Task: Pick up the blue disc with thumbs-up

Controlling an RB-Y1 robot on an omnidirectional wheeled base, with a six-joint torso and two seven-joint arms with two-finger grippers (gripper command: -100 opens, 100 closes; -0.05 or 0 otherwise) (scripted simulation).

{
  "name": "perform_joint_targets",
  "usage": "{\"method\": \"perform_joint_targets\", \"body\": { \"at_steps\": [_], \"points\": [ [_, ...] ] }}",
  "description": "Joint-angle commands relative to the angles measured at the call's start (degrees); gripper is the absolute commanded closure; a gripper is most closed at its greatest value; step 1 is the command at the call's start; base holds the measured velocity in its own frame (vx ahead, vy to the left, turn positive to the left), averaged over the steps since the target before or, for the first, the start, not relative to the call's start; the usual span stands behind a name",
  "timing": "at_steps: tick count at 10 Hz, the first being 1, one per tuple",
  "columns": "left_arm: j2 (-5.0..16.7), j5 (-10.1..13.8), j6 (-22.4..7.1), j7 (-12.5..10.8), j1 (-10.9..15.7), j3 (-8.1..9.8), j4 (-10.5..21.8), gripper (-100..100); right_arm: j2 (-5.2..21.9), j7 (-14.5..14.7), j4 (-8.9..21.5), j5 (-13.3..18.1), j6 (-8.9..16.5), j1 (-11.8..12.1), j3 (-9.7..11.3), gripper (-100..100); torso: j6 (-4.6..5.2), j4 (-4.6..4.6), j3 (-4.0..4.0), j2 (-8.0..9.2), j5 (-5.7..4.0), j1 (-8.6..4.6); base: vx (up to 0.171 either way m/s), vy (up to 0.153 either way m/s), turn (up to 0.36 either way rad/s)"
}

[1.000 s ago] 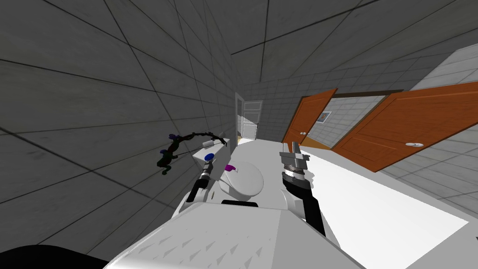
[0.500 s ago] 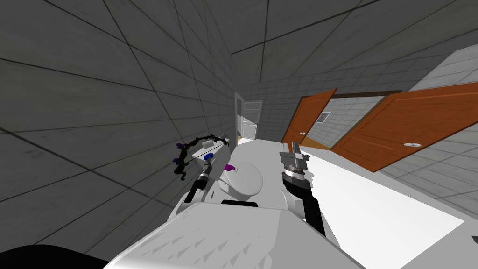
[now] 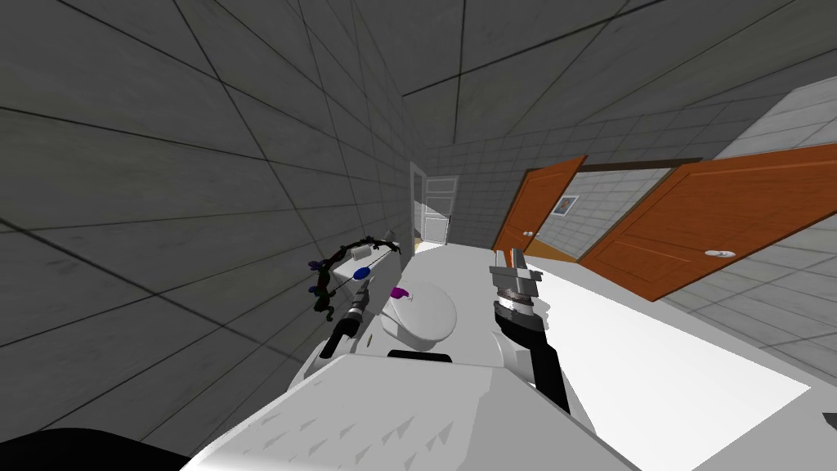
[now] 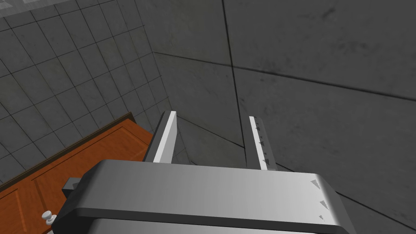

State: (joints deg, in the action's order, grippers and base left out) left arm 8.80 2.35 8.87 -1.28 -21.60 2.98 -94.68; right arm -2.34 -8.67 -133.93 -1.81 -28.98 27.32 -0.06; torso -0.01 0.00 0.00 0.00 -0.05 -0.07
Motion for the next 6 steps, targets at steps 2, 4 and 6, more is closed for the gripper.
{"method": "perform_joint_targets", "body": {
  "at_steps": [2, 4, 6],
  "points": [
    [0.35, 0.25, -1.68, -0.1, -1.51, 0.86, 0.71, -100, 0.0, 0.0, 0.0, 0.0, 0.0, 0.0, 0.0, 0, -0.01, 0.0, -0.01, -0.01, 0.02, 0.09, -0.012, 0.024, 0.073],
    [0.27, 0.34, -1.78, -0.14, -1.85, 1.16, -0.31, -100, 0.01, 0.0, 0.0, 0.0, 0.0, 0.0, -0.01, 0, -0.06, 0.04, 0.05, 0.07, 0.02, 0.36, -0.01, 0.047, 0.027],
    [-0.48, 0.52, -1.84, -0.22, -2.26, 1.77, -2.97, -100, 0.01, 0.0, 0.0, 0.0, 0.0, 0.0, -0.01, 0, -0.09, 0.07, 0.1, 0.12, -0.04, 0.29, -0.001, 0.032, 0.043]
  ]
}}
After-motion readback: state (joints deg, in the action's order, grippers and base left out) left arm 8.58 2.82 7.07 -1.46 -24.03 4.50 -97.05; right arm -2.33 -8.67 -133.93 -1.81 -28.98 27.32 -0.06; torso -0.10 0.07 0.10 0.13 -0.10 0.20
